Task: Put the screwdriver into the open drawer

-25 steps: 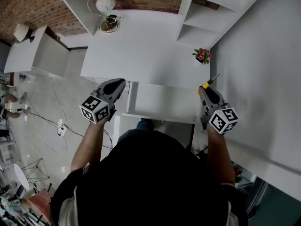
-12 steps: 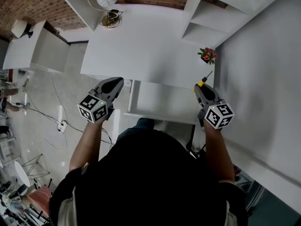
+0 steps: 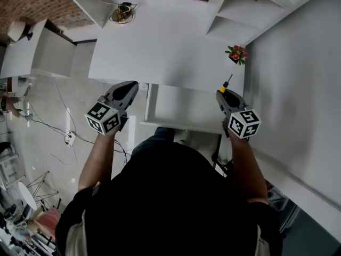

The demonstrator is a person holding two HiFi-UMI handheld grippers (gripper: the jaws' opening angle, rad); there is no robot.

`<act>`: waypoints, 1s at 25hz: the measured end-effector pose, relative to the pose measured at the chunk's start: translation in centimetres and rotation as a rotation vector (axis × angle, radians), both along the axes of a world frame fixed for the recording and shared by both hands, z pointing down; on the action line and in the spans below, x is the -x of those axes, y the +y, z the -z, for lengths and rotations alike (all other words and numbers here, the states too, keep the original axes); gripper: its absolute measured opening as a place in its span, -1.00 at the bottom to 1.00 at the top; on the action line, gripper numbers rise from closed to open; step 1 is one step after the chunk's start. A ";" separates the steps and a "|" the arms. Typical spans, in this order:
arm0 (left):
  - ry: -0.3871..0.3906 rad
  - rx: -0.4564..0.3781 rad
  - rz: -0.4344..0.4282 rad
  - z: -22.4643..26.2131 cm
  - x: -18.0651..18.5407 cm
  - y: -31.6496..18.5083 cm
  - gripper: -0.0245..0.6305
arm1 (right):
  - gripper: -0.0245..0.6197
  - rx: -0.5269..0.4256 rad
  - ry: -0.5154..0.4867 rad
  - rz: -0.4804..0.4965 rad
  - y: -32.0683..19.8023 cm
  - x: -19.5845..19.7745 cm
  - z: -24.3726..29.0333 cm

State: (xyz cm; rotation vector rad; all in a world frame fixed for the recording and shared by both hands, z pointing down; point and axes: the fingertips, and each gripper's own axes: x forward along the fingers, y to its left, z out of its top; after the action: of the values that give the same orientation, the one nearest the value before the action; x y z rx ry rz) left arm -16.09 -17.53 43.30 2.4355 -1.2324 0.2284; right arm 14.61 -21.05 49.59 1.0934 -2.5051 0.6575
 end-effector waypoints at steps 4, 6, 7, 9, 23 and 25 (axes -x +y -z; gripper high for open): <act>0.003 0.003 -0.005 -0.2 -0.3 0.3 -0.87 | -0.66 0.012 0.036 0.018 0.3 0.3 -1.3; 0.002 0.005 -0.001 -0.2 -0.3 0.4 -0.87 | -0.66 0.011 0.061 0.027 0.3 0.3 -1.9; 0.001 0.007 0.000 -0.4 -0.3 0.5 -0.87 | -0.66 0.007 0.076 0.034 0.3 0.2 -2.1; 0.000 0.016 0.001 -0.7 -0.3 0.7 -0.87 | -0.66 0.002 0.106 0.049 0.5 0.3 -2.7; -0.003 0.058 -0.016 -2.2 -0.4 1.7 -0.87 | -0.66 0.041 0.222 0.124 1.8 1.5 -7.8; -0.003 0.063 -0.011 -2.5 -0.2 1.8 -0.87 | -0.66 0.037 0.253 0.147 2.0 1.9 -8.7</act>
State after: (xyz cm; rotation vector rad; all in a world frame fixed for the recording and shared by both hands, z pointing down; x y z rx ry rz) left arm -15.91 -15.77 45.78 2.3894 -1.1950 0.2704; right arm 12.76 -19.01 58.30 0.9070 -2.3192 0.4899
